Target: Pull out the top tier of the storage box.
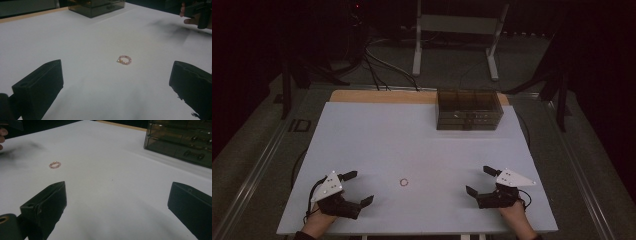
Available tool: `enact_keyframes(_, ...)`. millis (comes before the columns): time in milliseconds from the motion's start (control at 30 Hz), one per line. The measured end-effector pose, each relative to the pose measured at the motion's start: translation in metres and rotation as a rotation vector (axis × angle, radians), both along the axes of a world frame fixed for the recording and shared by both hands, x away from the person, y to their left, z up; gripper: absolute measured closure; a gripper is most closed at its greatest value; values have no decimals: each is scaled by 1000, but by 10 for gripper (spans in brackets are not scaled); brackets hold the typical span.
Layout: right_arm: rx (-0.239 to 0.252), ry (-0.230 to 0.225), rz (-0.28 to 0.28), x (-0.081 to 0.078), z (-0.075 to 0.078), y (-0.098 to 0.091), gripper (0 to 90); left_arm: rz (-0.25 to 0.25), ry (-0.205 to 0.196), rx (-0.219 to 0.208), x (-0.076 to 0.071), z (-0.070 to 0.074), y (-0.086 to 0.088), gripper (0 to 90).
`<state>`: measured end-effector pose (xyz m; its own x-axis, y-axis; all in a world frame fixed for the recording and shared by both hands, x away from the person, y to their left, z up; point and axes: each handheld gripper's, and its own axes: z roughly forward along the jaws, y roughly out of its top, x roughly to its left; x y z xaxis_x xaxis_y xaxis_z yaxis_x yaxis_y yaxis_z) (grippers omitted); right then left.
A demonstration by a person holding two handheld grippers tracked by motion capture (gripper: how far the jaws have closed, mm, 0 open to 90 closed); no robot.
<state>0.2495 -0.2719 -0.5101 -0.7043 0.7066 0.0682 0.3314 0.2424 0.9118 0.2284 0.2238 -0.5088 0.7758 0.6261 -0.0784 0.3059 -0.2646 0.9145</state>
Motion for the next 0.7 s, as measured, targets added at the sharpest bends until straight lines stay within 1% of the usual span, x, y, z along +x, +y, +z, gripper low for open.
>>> enact_keyframes(67,-6,6,-5,0,-1,0,24,3,-5,12,0,0,-1,0)
enact_keyframes(200,-21,13,3,1,-3,0,24,18,-16,-1,0,1,0,0)
enact_keyframes(233,-23,10,7,1,-3,0,24,26,-19,-16,0,2,1,0)
enact_keyframes(300,-24,10,15,0,-3,1,24,32,-25,-15,1,2,2,0)
enact_keyframes(400,-29,18,14,0,-3,1,24,34,-25,-15,0,2,2,0)
enact_keyframes(433,-35,27,22,0,-4,2,24,33,-24,-11,0,2,2,0)
enact_keyframes(533,-36,24,23,-1,-3,3,24,31,-17,-11,-1,2,3,0)
enact_keyframes(600,-37,25,39,-1,-3,5,24,27,-21,-3,-2,2,3,0)
enact_keyframes(700,-42,28,52,-2,-3,6,24,32,-25,-16,-3,2,4,0)
